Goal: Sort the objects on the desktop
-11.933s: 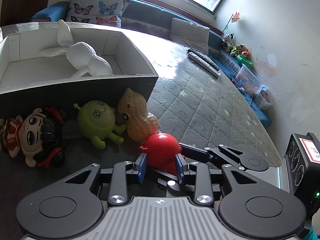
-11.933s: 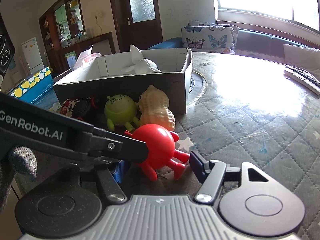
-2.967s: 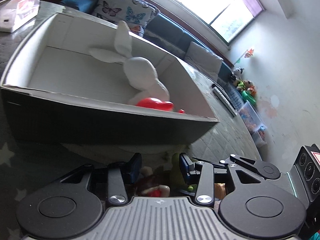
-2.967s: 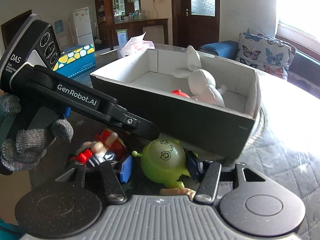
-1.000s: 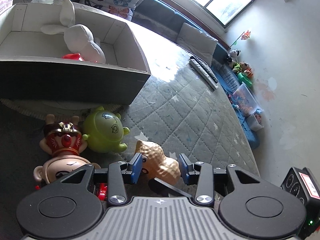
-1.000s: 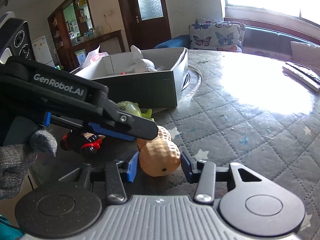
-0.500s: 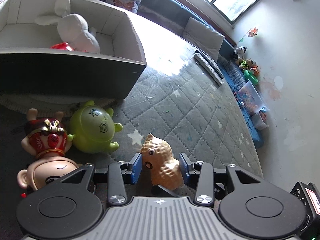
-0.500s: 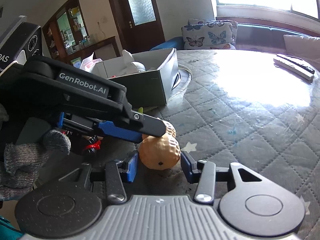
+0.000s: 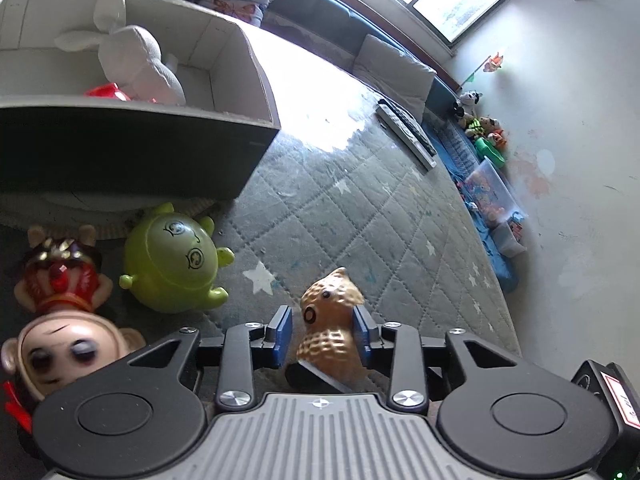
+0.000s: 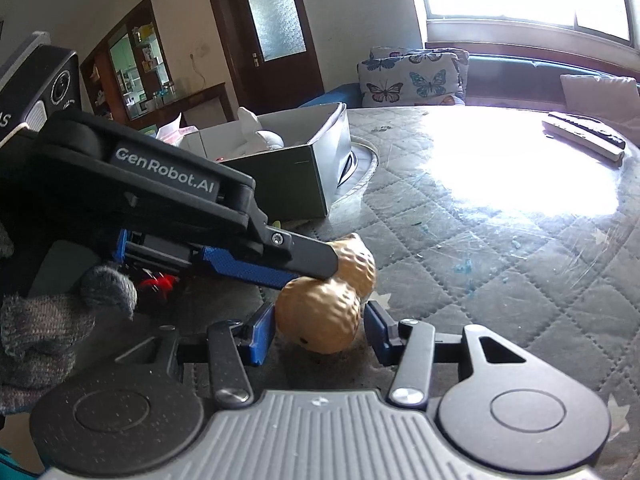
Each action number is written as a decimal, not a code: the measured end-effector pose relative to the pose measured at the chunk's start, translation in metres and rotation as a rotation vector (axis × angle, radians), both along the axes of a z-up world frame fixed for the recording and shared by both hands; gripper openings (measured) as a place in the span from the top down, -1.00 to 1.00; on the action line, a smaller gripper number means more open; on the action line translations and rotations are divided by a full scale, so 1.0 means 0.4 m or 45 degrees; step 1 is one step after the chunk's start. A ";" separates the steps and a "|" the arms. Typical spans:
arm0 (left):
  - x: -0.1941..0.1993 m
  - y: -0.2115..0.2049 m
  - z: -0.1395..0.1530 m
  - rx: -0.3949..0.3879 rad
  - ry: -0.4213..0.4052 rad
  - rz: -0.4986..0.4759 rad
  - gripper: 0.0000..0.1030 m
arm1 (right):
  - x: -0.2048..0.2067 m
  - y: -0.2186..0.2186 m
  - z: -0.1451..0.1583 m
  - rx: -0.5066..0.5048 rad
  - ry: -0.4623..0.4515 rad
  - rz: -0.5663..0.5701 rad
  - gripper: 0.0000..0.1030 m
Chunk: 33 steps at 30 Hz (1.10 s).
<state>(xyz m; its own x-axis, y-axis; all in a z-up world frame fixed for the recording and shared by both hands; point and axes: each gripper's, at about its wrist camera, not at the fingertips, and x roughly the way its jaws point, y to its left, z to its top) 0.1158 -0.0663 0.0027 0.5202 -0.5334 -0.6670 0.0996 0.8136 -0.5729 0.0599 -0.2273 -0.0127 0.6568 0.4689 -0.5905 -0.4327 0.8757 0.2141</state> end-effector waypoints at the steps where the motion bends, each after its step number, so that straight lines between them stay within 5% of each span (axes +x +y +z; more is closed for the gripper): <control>1: 0.001 -0.001 -0.001 -0.009 0.007 -0.008 0.27 | 0.001 0.001 0.000 0.002 0.001 -0.001 0.03; 10: -0.014 0.002 0.011 -0.040 -0.052 -0.041 0.36 | -0.003 0.025 0.021 -0.074 -0.038 0.019 0.08; 23: 0.039 0.161 0.178 -0.056 -0.284 0.107 0.38 | 0.118 0.184 0.175 -0.136 -0.284 0.173 0.08; 33: 0.212 0.290 0.140 -0.121 -0.165 0.209 0.38 | 0.319 0.318 0.181 -0.182 -0.181 0.257 0.05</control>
<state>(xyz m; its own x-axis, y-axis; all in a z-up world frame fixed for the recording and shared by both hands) 0.2007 0.0499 0.0588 0.6833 -0.4915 -0.5399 0.0478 0.7679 -0.6388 0.1874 -0.1002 0.0597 0.6397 0.5169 -0.5688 -0.6181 0.7859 0.0191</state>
